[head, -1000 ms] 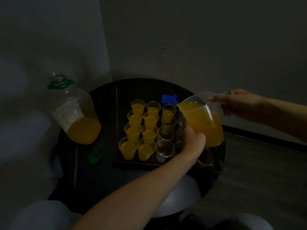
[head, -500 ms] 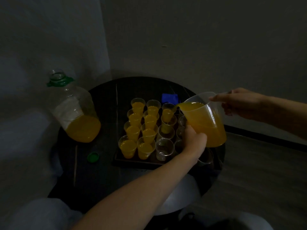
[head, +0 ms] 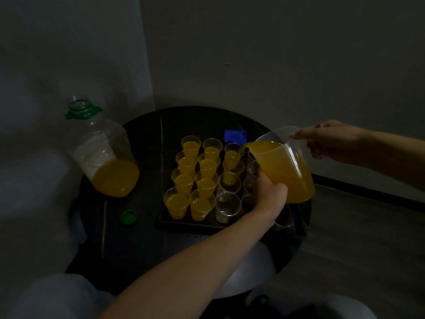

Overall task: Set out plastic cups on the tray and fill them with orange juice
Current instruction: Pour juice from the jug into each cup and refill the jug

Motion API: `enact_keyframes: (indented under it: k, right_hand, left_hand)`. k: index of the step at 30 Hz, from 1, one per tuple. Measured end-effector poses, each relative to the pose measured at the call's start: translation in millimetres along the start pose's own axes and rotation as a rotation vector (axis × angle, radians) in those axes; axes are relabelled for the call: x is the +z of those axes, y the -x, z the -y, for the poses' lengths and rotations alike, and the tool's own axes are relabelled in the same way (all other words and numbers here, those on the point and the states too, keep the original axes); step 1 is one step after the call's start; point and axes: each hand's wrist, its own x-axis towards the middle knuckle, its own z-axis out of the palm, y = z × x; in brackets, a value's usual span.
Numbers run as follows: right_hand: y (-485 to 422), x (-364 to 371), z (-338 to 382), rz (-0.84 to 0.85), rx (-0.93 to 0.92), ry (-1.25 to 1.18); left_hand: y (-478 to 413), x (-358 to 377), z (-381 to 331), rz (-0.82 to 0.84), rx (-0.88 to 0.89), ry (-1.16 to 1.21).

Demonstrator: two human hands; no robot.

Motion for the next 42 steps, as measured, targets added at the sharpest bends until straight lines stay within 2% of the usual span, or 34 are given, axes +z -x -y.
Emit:
enact_keyframes:
  k: [42]
  right_hand:
    - [-1.6, 3.3, 8.5, -0.002, 0.02, 0.052]
  left_hand:
    - [-3.6, -1.2, 3.0, 0.017, 0.006, -0.007]
